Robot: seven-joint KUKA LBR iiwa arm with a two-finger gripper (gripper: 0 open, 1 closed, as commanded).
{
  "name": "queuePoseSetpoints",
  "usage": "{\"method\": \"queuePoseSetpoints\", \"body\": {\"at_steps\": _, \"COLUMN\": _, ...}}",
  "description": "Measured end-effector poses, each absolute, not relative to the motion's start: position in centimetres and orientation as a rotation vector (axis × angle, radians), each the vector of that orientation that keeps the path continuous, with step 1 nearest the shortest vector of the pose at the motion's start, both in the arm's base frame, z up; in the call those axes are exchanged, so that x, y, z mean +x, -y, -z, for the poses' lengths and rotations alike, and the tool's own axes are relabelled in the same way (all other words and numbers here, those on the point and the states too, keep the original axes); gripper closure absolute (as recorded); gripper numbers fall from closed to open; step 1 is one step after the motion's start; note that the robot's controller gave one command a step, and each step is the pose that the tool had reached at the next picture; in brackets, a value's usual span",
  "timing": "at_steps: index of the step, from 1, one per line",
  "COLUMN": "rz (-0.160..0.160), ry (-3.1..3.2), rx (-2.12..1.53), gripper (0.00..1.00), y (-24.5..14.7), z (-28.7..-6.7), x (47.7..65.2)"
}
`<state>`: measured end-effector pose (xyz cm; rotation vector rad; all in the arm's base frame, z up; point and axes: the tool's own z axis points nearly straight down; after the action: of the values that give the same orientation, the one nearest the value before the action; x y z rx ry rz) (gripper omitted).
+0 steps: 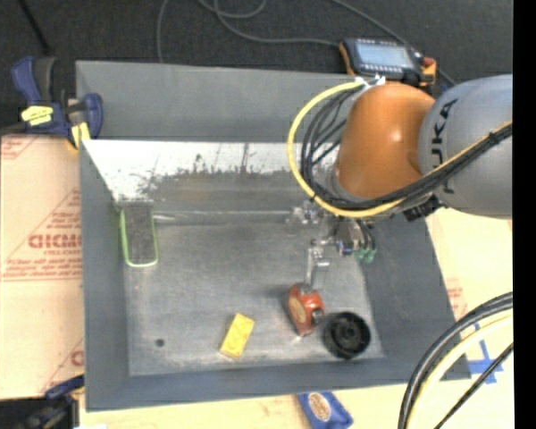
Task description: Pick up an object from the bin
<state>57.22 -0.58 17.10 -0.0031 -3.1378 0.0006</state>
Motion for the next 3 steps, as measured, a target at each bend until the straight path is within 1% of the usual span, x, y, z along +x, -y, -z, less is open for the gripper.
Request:
{"method": "queuePoseSetpoints", "body": {"at_steps": 1, "rz": -0.001, "ry": 3.146, "rx": -0.003, "gripper": 0.00, "y": 0.6, "z": -17.6, "x": 57.4}}
{"method": "queuePoseSetpoints", "body": {"at_steps": 2, "rz": -0.002, "ry": 3.151, "rx": 0.104, "gripper": 0.00, "y": 0.7, "z": -15.7, "x": 56.3}}
{"method": "queuePoseSetpoints", "body": {"at_steps": 3, "rz": 0.001, "ry": 3.098, "rx": 0.527, "gripper": 0.00, "y": 0.4, "z": -12.2, "x": 54.2}}
